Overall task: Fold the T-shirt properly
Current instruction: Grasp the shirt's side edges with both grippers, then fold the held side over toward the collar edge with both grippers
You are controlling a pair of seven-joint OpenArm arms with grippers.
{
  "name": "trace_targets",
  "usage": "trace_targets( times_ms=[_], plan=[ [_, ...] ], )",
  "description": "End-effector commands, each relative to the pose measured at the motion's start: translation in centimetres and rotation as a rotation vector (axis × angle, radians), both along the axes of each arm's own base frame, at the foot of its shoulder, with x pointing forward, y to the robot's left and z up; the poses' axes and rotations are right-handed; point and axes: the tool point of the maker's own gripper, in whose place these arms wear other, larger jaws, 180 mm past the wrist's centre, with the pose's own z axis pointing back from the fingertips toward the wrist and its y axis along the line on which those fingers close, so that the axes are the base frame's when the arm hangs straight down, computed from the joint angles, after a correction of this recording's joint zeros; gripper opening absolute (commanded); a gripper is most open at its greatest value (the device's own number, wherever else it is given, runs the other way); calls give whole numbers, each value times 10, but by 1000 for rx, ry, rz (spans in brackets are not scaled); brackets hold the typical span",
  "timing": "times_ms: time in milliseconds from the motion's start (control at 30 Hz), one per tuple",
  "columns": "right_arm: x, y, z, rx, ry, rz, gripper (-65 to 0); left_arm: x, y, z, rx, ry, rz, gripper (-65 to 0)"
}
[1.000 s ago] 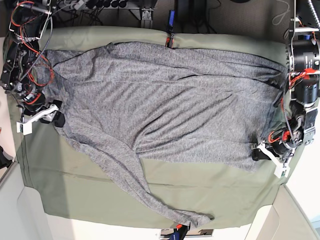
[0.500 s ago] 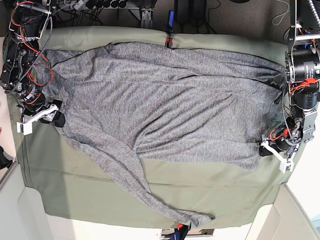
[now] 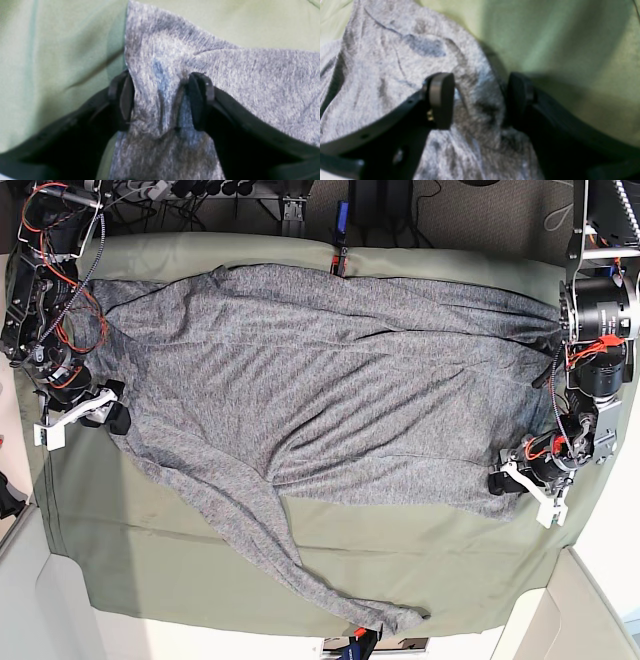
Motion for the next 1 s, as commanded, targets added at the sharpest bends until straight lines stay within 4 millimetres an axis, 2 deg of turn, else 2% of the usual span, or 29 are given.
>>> trace_targets(
  times_ms=[0, 33, 167, 233, 300, 367, 500, 667, 833, 967],
  plan=[
    [-3, -5, -3, -23, 41, 5, -303, 9, -1, 17, -11, -42, -34, -351],
    [-3, -5, -3, -23, 40, 5, -303, 8, -9, 18, -30, -46, -78, -401],
    [-3, -5, -3, -23, 38, 5, -307, 10, -10, 20, -34, -69, -76, -581],
    [-2, -5, -2, -23, 36, 4, -361, 12, -8, 24, -33, -89, -70, -650],
    [-2, -5, -2, -23, 34, 4, -486, 13, -5, 27, -30, -108, -66, -650],
    [-1, -6, -1, -24, 27, 1, -650, 15, -1, 32, -27, -133, -58, -650],
    [5, -9, 8, -35, -4, -3, -650, 18, 13, 47, 4, -171, -54, -650],
    [12, -10, 35, -69, -65, 11, -650, 17, 30, 65, 70, -180, -74, -650],
    [14, -6, 54, -103, -87, 41, -650, 0, 32, 66, 112, -169, -120, -650],
    [7, -5, 57, -118, -96, 49, -650, -20, 26, 65, 145, -183, -177, -650]
  ],
)
